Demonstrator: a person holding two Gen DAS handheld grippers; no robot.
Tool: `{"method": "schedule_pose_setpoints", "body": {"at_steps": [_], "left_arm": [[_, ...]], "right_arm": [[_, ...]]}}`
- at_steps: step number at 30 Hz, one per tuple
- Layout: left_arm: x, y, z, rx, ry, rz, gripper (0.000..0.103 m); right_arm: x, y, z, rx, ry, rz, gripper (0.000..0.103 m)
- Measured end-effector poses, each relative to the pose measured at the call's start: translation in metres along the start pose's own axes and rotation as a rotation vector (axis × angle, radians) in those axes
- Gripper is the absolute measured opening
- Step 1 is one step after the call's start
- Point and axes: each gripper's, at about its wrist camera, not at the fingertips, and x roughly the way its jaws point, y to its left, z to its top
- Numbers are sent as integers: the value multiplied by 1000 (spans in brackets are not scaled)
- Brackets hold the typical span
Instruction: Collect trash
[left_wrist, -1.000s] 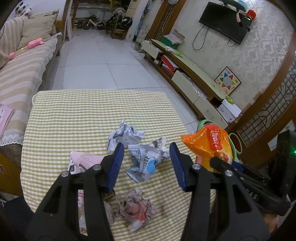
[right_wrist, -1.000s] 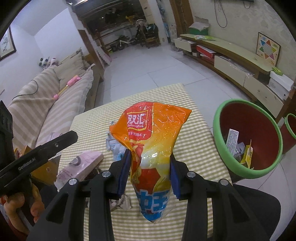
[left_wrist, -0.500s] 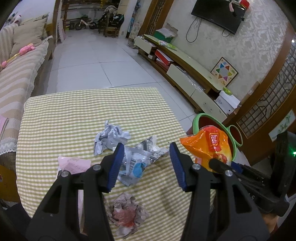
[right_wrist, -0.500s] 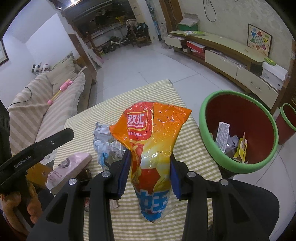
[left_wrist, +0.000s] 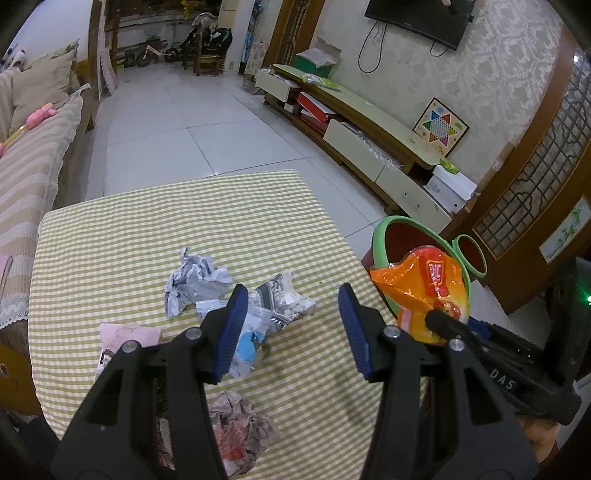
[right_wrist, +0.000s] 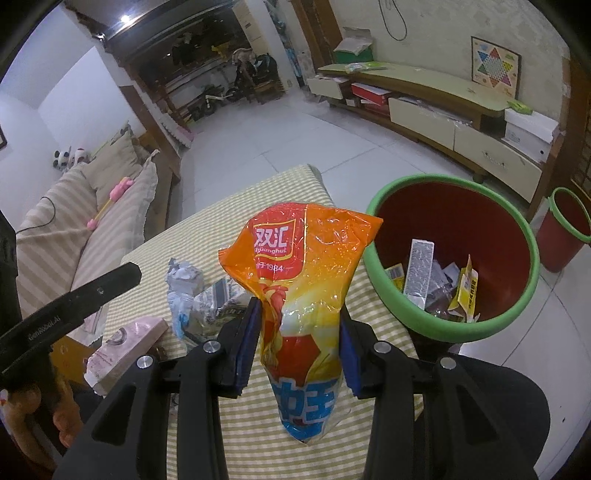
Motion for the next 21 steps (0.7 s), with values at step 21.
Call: {"method": "schedule_pose_setpoints", "body": {"at_steps": [21], "left_arm": [[38,-73,10,105,55,-50,49]], "right_arm": [[-22,-81,1,150,-40,-81,38]]}}
